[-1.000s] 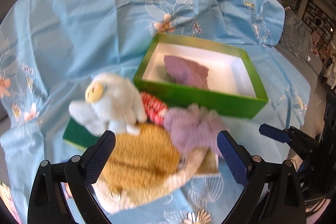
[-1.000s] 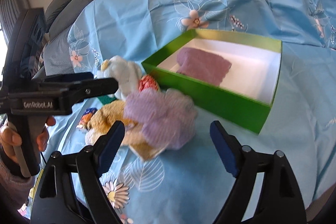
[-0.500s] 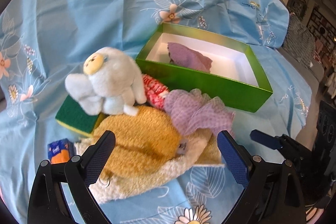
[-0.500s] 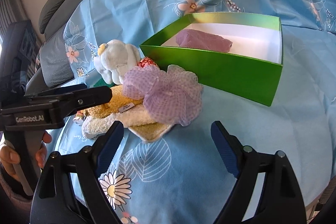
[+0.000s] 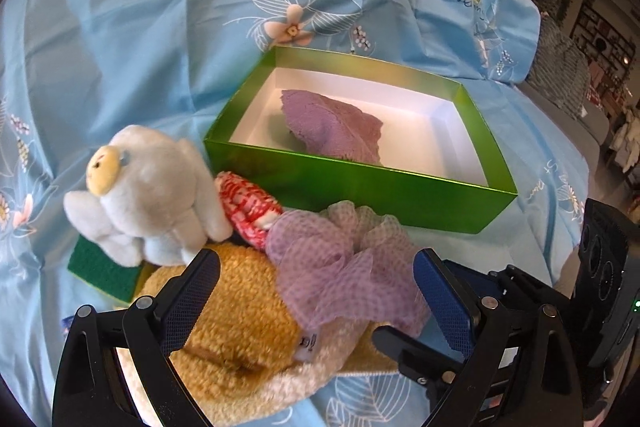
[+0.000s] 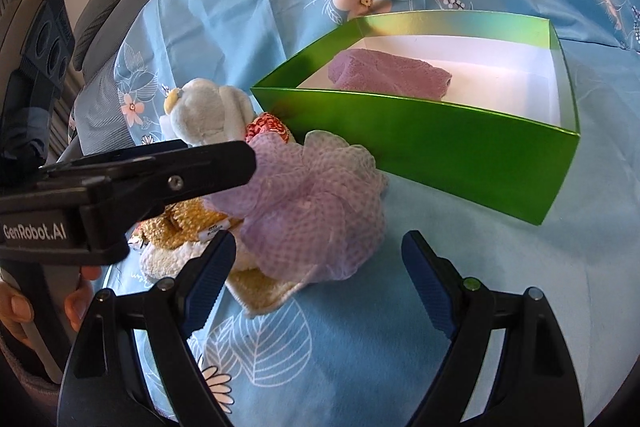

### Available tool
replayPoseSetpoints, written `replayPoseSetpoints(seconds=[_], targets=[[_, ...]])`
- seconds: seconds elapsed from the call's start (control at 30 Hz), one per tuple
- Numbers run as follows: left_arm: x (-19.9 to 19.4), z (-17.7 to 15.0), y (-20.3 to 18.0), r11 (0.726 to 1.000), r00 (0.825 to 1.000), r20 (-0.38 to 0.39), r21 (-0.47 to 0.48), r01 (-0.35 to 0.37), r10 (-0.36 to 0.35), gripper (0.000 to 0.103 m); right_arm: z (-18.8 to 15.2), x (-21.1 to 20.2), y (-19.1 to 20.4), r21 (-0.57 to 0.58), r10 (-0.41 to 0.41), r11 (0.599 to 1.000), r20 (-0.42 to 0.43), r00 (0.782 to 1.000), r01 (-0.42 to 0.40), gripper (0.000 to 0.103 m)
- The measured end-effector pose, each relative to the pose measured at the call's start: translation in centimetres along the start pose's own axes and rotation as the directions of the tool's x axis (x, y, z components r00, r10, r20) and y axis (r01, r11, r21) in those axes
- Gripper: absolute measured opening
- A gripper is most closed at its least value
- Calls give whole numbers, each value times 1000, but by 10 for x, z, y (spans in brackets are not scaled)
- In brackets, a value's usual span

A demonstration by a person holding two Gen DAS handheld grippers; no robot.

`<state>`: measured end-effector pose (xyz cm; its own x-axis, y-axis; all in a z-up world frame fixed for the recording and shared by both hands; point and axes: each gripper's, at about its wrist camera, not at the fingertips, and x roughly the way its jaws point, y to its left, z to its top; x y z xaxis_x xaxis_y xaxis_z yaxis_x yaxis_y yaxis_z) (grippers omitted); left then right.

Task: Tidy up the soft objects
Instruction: 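Move the right tool back to the lilac mesh bath puff, then grasp the lilac mesh bath puff with the right gripper and lift, then lower the bath puff into the green box and release it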

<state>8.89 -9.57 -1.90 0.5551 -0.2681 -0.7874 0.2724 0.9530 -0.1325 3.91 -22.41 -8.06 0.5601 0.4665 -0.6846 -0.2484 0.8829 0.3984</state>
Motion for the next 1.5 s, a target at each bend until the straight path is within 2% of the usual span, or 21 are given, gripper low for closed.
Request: replayPoseSetpoints(seconds=[0.17,0.27,0.3,0.37,0.43,0.53,0.57,0.63,0.7,0.77,1.0,1.2,1.5], targets=[[8,3,4,997,998,-13,-22,69,-69,97,4,6,1,-16,12,1000,-6,1000,-12,84],[10,3,4,995,996,-10,-26,93,-93,97,5,10,1,-19,20,1000,-7,1000,-20,75],[10,3,4,995,995,-9,-28,99,-100,92,5,11,1,-18,26,1000,-11,1000,-26,70],[13,2,6,992,992,-16,-42,123,-123,80,5,14,1,-21,28,999,-20,999,-28,66],[18,1,8,988,989,-34,-64,140,-142,59,4,17,0,-27,30,999,-29,999,-30,55],[21,-2,12,984,986,-43,-88,157,-162,40,3,20,2,-39,41,998,-38,998,-42,39],[21,-3,13,981,984,-40,-98,166,-171,37,2,20,3,-44,38,998,-38,999,-39,37],[19,-4,14,977,982,-36,-111,180,-185,23,1,18,4,-48,47,998,-30,998,-49,25],[16,-5,16,974,980,-26,-117,194,-198,20,2,15,6,-49,50,997,-17,999,-51,16],[9,-6,16,972,979,-9,-117,203,-205,18,3,8,9,-61,59,996,4,998,-59,12],[-27,-2,9,974,976,61,-77,214,-210,18,8,-18,26,-103,68,993,68,995,-61,11],[-55,17,0,973,968,125,-39,226,-219,18,23,-46,37,-137,70,989,149,986,-50,11],[-49,55,-26,978,968,139,18,208,-208,18,51,-60,27,-165,26,986,224,974,11,11]])
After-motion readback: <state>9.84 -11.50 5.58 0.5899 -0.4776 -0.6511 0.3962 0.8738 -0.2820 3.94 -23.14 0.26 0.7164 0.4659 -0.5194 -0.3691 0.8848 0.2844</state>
